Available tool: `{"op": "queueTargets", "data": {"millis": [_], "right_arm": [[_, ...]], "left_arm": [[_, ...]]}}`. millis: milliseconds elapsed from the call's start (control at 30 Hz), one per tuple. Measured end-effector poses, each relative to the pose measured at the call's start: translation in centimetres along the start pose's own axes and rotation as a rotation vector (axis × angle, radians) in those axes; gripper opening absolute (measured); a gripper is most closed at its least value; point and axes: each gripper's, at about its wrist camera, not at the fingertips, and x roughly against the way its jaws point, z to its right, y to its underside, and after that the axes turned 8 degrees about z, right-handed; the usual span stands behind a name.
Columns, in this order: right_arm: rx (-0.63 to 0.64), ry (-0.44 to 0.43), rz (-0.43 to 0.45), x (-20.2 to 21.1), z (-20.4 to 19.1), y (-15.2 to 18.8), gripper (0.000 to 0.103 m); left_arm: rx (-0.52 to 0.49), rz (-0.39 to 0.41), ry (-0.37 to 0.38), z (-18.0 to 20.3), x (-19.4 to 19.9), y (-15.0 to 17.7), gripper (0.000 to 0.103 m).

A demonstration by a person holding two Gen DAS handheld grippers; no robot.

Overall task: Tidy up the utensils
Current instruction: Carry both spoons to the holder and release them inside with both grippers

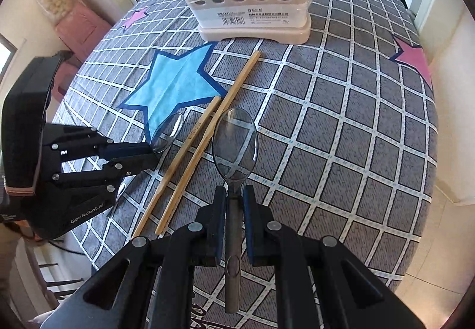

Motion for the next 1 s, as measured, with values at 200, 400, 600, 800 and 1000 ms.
{"op": "queueTargets", "data": {"millis": [200, 400, 600, 800, 1000], "right_arm": [[-0.021, -0.016, 0.044, 1.1, 0.4, 0.2, 0.013], [-0.051, -0.035, 0.101, 2.5, 1.1, 0.2, 0.013], [-0.079, -0.052, 0.154, 3.8, 1.7, -0.4, 0.013], [-0.096, -0.064, 0.196, 4.7, 2.2, -1.2, 0.013], [-0.102, -0.072, 0.225, 5.5, 2.4, -2.4, 0.013]], "left_arm": [[0.091, 0.17, -0.048, -0.1, 2.9, 0.6, 0.042], [0.157, 0.29, -0.084, -0.8, 5.5, 1.1, 0.042], [0.177, 0.367, -0.103, -0.7, 7.4, 0.8, 0.042], [0.175, 0.439, -0.122, -0.6, 9.0, -0.2, 0.042], [0.183, 0.5, -0.136, -0.9, 10.4, -1.4, 0.042]]}}
